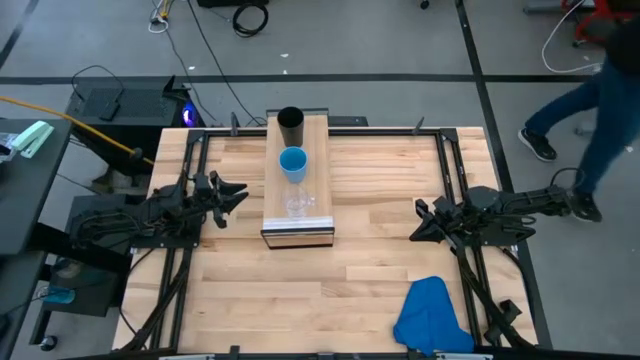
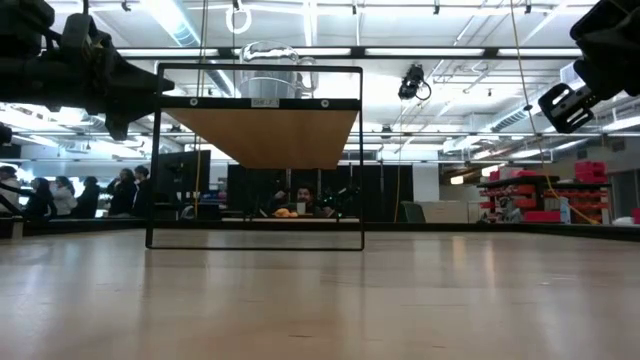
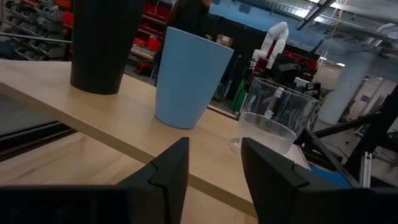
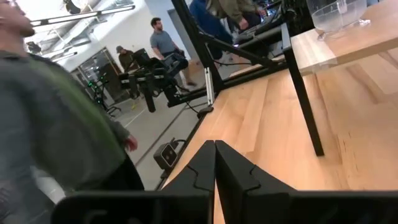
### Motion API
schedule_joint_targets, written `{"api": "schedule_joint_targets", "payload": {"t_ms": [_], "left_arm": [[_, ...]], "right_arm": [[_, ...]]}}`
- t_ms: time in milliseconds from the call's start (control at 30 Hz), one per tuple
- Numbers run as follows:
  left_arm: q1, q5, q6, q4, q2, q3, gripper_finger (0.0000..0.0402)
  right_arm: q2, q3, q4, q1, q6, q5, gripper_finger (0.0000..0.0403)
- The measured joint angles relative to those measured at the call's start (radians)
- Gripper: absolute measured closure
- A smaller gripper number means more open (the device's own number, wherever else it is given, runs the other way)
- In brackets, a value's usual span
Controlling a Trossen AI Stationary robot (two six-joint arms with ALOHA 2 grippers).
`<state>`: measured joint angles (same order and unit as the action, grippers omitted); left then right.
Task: Stack small to large cups/mugs on shelf
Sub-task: Return to Home Position
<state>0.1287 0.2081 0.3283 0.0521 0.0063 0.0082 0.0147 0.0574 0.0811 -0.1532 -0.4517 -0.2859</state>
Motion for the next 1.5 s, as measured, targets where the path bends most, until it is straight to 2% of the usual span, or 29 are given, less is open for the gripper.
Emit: {"api": "schedule_joint_targets", "payload": {"t_ms": [1500], "left_arm": [[0.000, 0.000, 0.000, -0.003, 0.000, -0.001, 0.0251]], "right_arm": [[0.000, 0.000, 0.000, 0.000, -0.001, 0.000, 0.0387]]}}
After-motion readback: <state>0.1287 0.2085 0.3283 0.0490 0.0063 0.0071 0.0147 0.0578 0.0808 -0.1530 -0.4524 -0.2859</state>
